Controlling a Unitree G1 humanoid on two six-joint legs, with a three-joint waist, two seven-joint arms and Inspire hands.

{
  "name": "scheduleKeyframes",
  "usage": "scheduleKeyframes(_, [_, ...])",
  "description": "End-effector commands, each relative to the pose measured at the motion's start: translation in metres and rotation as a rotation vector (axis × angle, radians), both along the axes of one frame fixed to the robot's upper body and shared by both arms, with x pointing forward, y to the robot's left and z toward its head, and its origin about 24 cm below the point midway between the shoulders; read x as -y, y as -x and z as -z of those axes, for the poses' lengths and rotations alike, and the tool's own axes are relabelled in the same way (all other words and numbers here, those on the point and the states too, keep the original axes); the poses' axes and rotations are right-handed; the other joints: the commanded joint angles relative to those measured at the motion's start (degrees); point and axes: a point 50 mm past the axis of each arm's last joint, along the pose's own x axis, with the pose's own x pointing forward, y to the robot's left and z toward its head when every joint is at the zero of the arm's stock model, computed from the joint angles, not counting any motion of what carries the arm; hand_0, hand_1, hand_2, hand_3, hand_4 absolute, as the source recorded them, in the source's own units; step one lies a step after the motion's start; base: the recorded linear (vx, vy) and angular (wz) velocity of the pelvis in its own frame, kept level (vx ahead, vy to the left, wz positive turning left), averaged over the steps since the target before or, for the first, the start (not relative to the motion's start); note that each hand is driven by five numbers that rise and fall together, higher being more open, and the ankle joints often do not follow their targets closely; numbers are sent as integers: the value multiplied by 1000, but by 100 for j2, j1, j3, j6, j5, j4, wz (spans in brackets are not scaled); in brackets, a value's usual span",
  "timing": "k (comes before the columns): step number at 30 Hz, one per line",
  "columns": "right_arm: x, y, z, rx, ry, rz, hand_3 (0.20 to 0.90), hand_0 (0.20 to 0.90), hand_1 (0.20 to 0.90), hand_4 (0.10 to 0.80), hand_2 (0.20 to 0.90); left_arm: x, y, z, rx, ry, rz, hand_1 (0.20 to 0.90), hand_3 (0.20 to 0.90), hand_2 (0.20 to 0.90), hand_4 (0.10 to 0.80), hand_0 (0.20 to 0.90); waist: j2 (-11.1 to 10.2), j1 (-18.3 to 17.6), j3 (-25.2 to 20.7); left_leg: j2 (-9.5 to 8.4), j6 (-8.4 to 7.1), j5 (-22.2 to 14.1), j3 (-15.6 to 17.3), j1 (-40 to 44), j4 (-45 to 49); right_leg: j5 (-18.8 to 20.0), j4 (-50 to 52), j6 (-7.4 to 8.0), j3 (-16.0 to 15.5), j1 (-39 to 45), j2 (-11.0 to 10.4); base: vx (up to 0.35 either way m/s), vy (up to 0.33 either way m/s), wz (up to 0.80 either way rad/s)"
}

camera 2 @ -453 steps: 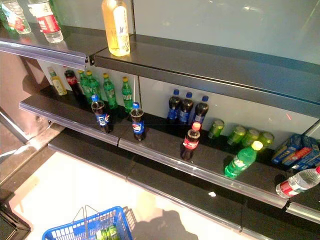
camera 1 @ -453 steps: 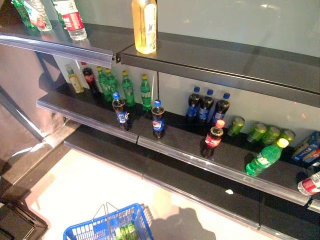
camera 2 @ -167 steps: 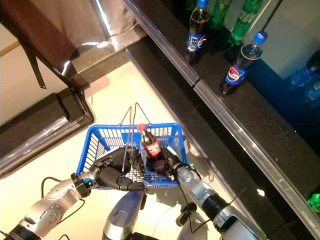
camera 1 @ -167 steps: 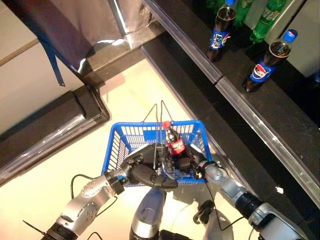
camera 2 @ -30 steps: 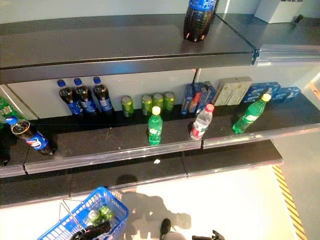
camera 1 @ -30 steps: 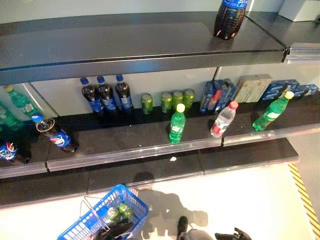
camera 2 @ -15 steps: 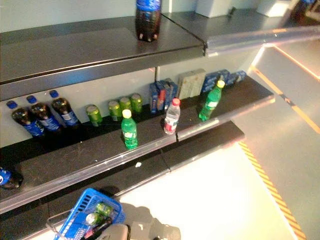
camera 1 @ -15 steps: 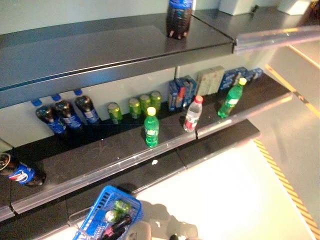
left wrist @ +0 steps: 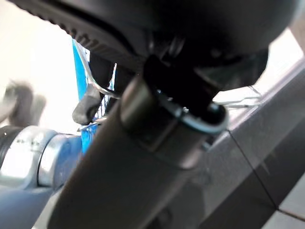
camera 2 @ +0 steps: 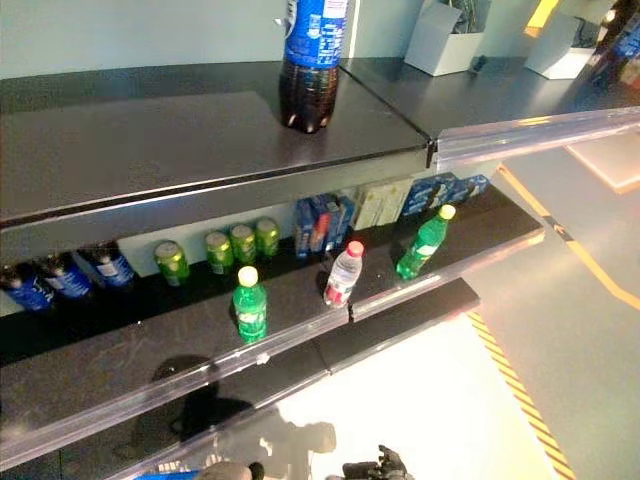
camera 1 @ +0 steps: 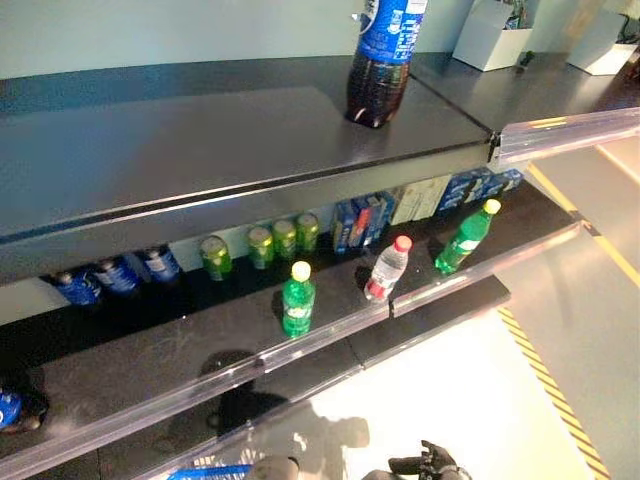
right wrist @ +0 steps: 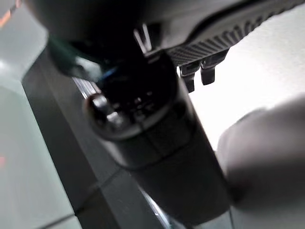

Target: Pick up the drink and place into the basket.

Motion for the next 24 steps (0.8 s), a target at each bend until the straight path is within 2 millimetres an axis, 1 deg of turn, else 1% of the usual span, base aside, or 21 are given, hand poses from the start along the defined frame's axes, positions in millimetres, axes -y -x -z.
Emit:
scheduleKeyframes(1, [9, -4, -2, 27, 20, 54, 900, 900, 900, 800, 900, -19, -16, -7, 93, -100, 30, 300, 200, 300, 100, 300, -54, 18, 7, -217, -121, -171, -129, -17, -150, 2429, -1802, 283, 132, -49, -712, 297, -658, 69])
scheduleKeyframes(2, [9, -5, -3, 29, 15, 52, 900, 900, 900, 800, 900, -23, -17, -8, 102, -102, 28, 300, 200, 300, 100, 300, -52, -29, 18, -45, -241, -309, -252, 111, -144, 2689, -2200, 406, 298, -106, -936, 220, -515, 52])
scheduleKeyframes(3, [9, -6, -3, 31, 15, 43, 900, 900, 900, 800, 900, -25, -18, -8, 109, -106, 23, 300, 200, 300, 100, 300, -30, -35, 31, 42, -284, -352, -267, 174, -152, 2705, -2217, 433, 321, -78, -960, 242, -612, 55])
scheduleKeyframes(4, [8, -7, -3, 27, 16, 28, 900, 900, 900, 800, 900, -28, -18, -9, 120, -104, 9, 300, 200, 300, 100, 300, -26, -45, 18, 219, -380, -411, -291, 246, -96, 2528, -2194, 444, 379, 15, -933, 134, -442, 45])
scheduleKeyframes(5, [9, -7, -3, 24, 16, 20, 900, 900, 900, 800, 900, -28, -18, -9, 124, -105, -7, 300, 200, 300, 100, 300, -25, -48, 2, 299, -420, -419, -278, 269, -79, 2378, -2213, 456, 357, 125, -891, 133, -469, 41])
scheduleKeyframes(6, [8, -6, -3, 20, 13, 15, 900, 900, 900, 800, 900, -28, -17, -9, 124, -109, -18, 300, 200, 300, 100, 300, -49, -33, -10, 404, -501, -433, -272, 248, 23, 2241, -2170, 467, 312, 213, -859, 127, -453, 31])
scheduleKeyframes(7, [8, -6, -3, 11, 15, -8, 900, 900, 900, 800, 900, -26, -13, -8, 113, -113, -48, 300, 200, 300, 100, 300, -89, -22, -46, 576, -610, -450, -206, 278, 107, 2067, -2136, 444, 177, 318, -799, 151, -495, 14])
scheduleKeyframes(8, [9, -6, -3, -11, 23, -37, 900, 900, 900, 800, 900, -23, -11, -8, 107, -110, -70, 300, 200, 300, 100, 300, -110, -26, -79, 743, -705, -389, -114, 269, 195, 1844, -2001, 343, 109, 358, -665, 144, -468, -2])
scheduleKeyframes(9, [10, -5, -2, -24, 27, -55, 900, 900, 900, 800, 900, -22, -10, -7, 105, -104, -64, 300, 200, 300, 100, 300, -121, -39, -92, 828, -736, -343, -57, 232, 256, 1736, -1926, 281, 96, 369, -583, 133, -458, -2])
scheduleKeyframes(10, [13, -4, -3, -18, 39, -64, 900, 900, 900, 800, 900, -21, -9, -7, 99, -96, -44, 300, 200, 300, 100, 300, -148, -10, -85, 1032, -843, -23, 132, 84, 434, 1655, -1912, 173, -79, 479, -485, 82, -411, 7])
scheduleKeyframes(11, [18, -3, -4, -16, 42, -35, 900, 900, 900, 800, 900, -18, -11, -6, 105, -88, -22, 300, 200, 300, 100, 300, -149, 19, -50, 1228, -887, 527, 355, -221, 572, 1580, -2006, 69, -221, 681, -331, 42, -410, 17])
scheduleKeyframes(12, [22, -2, -4, -19, 43, 0, 900, 900, 900, 800, 900, -16, -13, -6, 117, -88, -16, 300, 200, 300, 100, 300, -142, 18, -20, 1353, -914, 793, 580, -423, 611, 1526, -2066, 4, -360, 801, -254, -28, -452, 48])
scheduleKeyframes(13, [30, 4, -4, -16, 43, 72, 900, 900, 900, 800, 900, -13, -18, -5, 134, -79, 33, 300, 200, 300, 100, 300, -80, -35, 11, 1599, -1005, 1110, 1317, -625, 456, 1389, -2084, -96, -773, 928, -151, -36, -359, 58])
scheduleKeyframes(14, [31, 7, -3, -16, 42, 95, 900, 900, 900, 800, 900, -14, -19, -6, 135, -83, 49, 300, 200, 300, 100, 300, -51, -47, 9, 1655, -1041, 1225, 1472, -669, 424, 1347, -2082, -123, -861, 952, -116, -42, -352, 93])
scheduleKeyframes(15, [35, 12, -3, -18, 46, 113, 900, 900, 900, 800, 900, -13, -22, -6, 135, -80, 88, 300, 200, 300, 100, 300, -8, -83, 20, 1751, -1105, 1348, 1751, -733, 449, 1260, -2069, -182, -1038, 1020, -58, -49, -247, 123])
scheduleKeyframes(16, [39, 16, -3, -19, 59, 134, 900, 900, 900, 800, 900, -13, -26, -6, 133, -72, 128, 300, 200, 300, 100, 300, -23, -101, 12, 1656, -1092, 1237, 1910, -821, 636, 1220, -2072, -239, -1205, 1055, -60, -64, -266, 161])
scheduleKeyframes(17, [43, 16, -4, -21, 68, 139, 900, 900, 900, 800, 900, -12, -26, -5, 133, -63, 122, 300, 200, 300, 100, 300, -52, -83, 5, 1403, -1020, 1012, 1785, -839, 748, 1230, -2086, -249, -1238, 1047, -90, -77, -182, 155])
scheduleKeyframes(18, [46, 14, -5, -19, 75, 147, 900, 900, 900, 800, 900, -10, -22, -4, 135, -53, 95, 300, 200, 300, 100, 300, -71, -48, -7, 995, -916, 722, 1596, -831, 903, 1252, -2120, -272, -1196, 1028, -85, -59, -113, 96])
scheduleKeyframes(21, [50, 8, -7, -11, 70, 157, 900, 900, 900, 800, 900, -6, -11, -3, 141, -49, 32, 300, 200, 300, 100, 300, -89, 73, -6, 170, -768, 351, 1223, -895, 1461, 1290, -2308, -346, -1095, 1175, 33, -38, -75, 42])
scheduleKeyframes(23, [48, 5, -7, -7, 67, 157, 900, 900, 900, 800, 900, -4, -9, -2, 138, -49, 22, 300, 200, 300, 100, 300, -76, 88, -46, -17, -690, 255, 1221, -837, 1376, 1276, -2307, -359, -1094, 1196, 96, -3, 11, 38])
scheduleKeyframes(24, [46, 4, -7, -6, 61, 175, 900, 900, 900, 800, 900, -3, -7, -2, 132, -47, 26, 300, 200, 300, 100, 300, -42, 63, -89, -8, -645, 209, 1338, -726, 1176, 1235, -2264, -378, -1108, 1205, 149, 43, 68, 38])
